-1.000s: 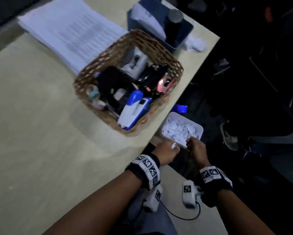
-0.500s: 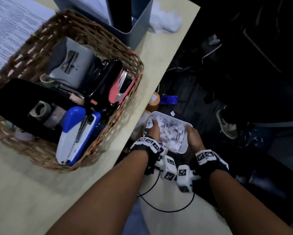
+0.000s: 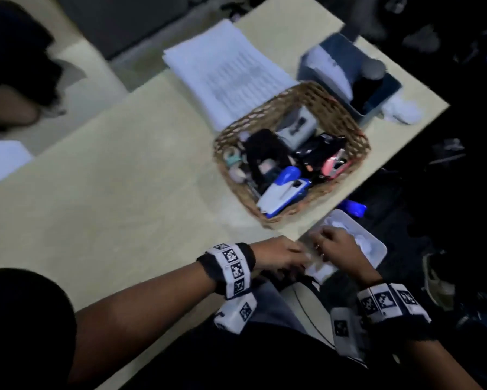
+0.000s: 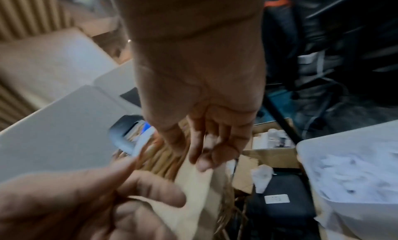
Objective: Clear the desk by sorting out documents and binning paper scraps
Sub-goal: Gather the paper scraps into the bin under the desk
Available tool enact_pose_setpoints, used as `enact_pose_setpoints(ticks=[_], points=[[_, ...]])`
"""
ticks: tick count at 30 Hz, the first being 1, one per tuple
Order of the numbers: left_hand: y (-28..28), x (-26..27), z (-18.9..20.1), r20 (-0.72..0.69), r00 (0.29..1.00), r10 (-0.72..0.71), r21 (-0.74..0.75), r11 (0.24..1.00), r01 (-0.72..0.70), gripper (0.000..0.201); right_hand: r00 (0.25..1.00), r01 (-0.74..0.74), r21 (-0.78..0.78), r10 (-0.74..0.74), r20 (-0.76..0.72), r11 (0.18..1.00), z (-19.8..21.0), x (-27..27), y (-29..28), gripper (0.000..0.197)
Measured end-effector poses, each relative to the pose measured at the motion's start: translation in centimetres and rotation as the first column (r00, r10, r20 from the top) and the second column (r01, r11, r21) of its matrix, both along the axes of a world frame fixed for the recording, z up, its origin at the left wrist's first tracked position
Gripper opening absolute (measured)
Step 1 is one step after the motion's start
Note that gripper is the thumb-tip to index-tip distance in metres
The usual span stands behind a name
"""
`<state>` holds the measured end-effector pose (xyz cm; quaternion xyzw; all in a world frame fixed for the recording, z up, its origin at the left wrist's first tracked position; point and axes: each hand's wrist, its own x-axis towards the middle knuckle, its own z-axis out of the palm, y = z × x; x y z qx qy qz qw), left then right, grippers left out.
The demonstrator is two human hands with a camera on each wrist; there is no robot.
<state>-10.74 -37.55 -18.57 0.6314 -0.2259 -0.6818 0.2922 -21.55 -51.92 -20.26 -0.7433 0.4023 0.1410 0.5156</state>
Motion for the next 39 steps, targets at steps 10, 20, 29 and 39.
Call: enact_pose_setpoints(ticks=[10, 20, 29, 39], points=[[27.9, 8.7, 0.3, 0.708, 0.481, 0.516, -0.135, 0.768, -0.626, 0.012, 0.641, -0.733, -0.160, 0.751, 0.160, 0.661, 1.8, 13.6, 20.6, 0.013], [39.3, 5.4, -2.8, 0.717, 0.344, 0.606, -0.223, 0.668, -0.710, 0.007, 0.515, -0.724, -0.477, 0.850, 0.106, 0.498, -2.4, 20.0, 32.9, 0.023], [39.5, 4.5, -4.7, 0.716, 0.487, 0.501, -0.211, 0.820, -0.532, 0.020, 0.634, -0.576, -0.551, 0.755, 0.166, 0.604, -3.7, 19.9, 35.1, 0.017], [39.1, 4.7, -5.5, 0.869, 0.350, 0.349, -0.254, 0.922, -0.291, 0.009, 0.559, -0.520, -0.723, 0.821, 0.116, 0.456, -3.9, 21.0, 36.8, 0.013]])
